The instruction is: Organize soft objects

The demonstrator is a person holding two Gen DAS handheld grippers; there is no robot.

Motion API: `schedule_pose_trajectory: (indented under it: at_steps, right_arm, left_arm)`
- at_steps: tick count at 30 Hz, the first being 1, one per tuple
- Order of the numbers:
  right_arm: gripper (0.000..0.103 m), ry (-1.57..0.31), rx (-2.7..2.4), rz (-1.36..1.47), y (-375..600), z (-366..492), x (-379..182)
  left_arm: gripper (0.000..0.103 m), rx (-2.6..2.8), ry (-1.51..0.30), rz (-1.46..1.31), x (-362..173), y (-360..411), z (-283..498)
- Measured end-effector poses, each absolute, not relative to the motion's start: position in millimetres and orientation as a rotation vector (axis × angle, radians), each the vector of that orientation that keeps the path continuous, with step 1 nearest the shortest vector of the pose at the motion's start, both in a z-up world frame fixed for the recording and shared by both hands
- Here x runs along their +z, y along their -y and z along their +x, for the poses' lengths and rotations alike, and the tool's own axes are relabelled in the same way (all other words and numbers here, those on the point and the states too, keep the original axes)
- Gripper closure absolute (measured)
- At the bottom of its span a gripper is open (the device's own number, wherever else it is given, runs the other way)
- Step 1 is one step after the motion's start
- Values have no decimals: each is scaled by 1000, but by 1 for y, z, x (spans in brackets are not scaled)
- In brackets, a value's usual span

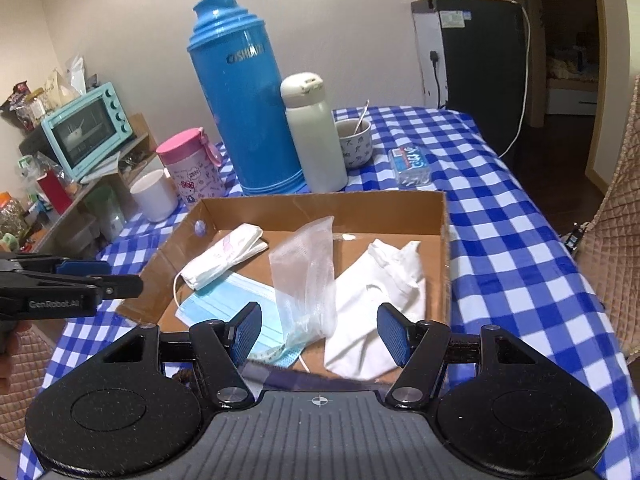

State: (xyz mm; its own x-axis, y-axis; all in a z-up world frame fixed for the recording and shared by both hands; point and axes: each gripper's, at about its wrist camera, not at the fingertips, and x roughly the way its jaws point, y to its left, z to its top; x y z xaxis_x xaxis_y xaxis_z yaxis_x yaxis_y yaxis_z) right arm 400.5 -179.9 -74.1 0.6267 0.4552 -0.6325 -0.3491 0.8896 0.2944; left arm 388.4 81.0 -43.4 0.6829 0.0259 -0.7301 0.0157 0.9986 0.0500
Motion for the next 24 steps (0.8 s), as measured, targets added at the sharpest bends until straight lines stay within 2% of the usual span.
schedule_pose_trajectory:
  at_steps: [14, 24]
  right_arm:
    - [39, -762, 439, 144, 216, 334, -45]
    - [39, -787, 432, 169, 233, 296, -42]
  left_arm:
    - [50, 82, -810, -50, -17, -100, 302]
    - [50, 140, -830, -87, -17, -114, 242]
